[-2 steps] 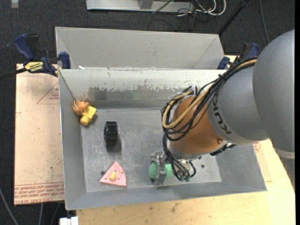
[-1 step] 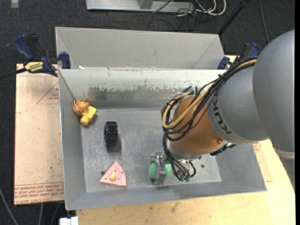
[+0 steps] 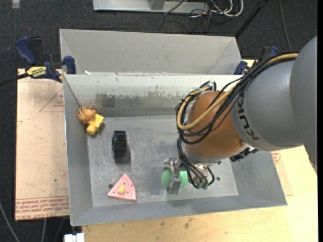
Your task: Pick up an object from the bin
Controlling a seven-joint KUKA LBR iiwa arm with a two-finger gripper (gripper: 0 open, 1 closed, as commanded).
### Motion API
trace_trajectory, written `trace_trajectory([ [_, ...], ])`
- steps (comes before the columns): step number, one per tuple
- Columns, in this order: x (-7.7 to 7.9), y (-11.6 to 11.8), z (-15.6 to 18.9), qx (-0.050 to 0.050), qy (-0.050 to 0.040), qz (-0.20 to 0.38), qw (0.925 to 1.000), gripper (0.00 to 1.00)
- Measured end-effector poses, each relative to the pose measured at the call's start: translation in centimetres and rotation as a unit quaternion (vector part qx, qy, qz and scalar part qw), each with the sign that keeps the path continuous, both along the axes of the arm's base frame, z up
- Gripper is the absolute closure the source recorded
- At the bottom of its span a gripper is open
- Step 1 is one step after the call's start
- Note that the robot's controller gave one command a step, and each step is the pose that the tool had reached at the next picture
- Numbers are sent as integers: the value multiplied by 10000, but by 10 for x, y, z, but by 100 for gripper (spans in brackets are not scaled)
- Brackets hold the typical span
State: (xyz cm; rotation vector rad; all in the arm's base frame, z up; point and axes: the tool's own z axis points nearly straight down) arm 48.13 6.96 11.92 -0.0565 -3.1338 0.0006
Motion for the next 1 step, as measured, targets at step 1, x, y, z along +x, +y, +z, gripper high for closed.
trace_trajectory([
  [1,59,-2,-8,12,-96,104,9999,100],
])
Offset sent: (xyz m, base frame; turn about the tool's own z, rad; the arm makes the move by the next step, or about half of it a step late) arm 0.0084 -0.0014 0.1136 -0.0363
